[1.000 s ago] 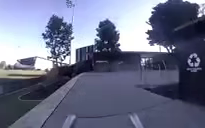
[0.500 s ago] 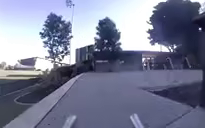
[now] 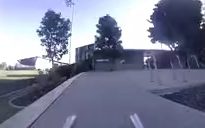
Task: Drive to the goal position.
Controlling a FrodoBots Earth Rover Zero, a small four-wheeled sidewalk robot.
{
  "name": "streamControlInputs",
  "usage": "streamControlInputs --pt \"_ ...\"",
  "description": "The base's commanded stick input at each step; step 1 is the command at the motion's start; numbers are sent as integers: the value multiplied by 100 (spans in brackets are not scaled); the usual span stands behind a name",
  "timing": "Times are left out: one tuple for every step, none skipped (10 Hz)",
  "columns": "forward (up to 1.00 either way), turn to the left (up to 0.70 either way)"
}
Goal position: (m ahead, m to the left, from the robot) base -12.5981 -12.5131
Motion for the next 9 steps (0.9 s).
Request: streamControlInputs --pt "100 0" --pt "100 0" --pt "100 0" --pt "100 0" --pt "100 0" --pt "100 0" --pt "100 0" --pt "100 0" --pt "100 0"
